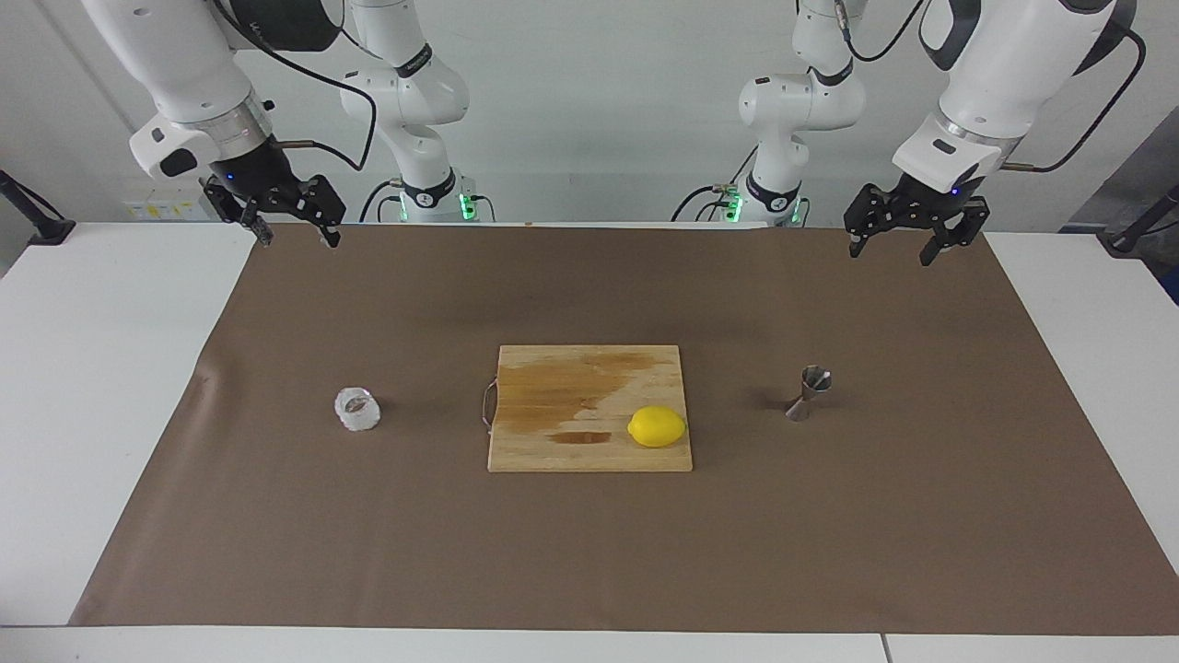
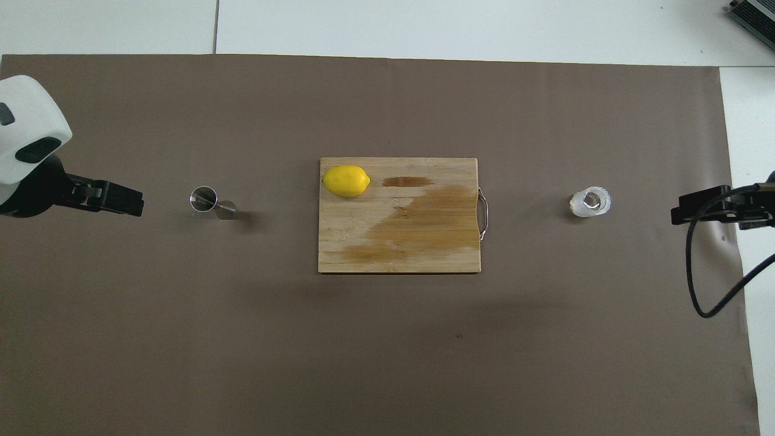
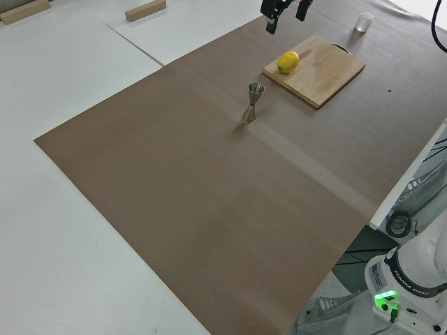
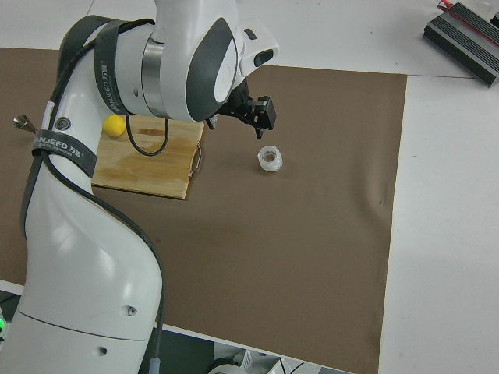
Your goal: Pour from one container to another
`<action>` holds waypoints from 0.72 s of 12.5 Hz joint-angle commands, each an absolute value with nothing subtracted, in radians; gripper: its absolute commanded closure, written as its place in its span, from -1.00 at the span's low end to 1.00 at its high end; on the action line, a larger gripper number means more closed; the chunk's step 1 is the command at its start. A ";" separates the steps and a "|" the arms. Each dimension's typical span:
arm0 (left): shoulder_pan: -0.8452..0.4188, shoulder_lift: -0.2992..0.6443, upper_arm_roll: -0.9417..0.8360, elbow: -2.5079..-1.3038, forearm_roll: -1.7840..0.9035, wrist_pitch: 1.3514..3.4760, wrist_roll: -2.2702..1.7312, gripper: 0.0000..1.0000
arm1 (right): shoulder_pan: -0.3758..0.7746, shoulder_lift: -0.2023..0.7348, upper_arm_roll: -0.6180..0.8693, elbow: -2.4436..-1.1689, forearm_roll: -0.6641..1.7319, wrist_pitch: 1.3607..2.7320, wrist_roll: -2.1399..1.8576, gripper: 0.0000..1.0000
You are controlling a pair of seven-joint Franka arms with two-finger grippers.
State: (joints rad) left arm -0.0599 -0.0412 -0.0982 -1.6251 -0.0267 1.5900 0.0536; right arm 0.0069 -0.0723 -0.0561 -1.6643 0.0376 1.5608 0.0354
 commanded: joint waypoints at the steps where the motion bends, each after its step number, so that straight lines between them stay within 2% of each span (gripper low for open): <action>1: -0.069 -0.022 -0.092 -1.622 -0.041 1.577 0.041 -1.00 | 0.000 -0.084 -0.051 -1.677 0.032 1.552 0.049 -1.00; 6: 0.017 0.083 -0.081 -1.614 -0.165 1.626 -0.064 -1.00 | 0.000 -0.084 -0.051 -1.677 0.032 1.552 0.049 -1.00; 9: 0.040 0.100 -0.081 -1.686 -0.245 1.698 -0.198 -1.00 | 0.000 -0.084 -0.051 -1.677 0.032 1.552 0.048 -1.00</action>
State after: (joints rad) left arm 0.0288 0.1031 -0.0773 -1.6384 -0.2020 1.6512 -0.1225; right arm 0.0069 -0.0723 -0.0561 -1.6643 0.0376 1.5608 0.0354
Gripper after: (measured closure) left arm 0.000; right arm 0.000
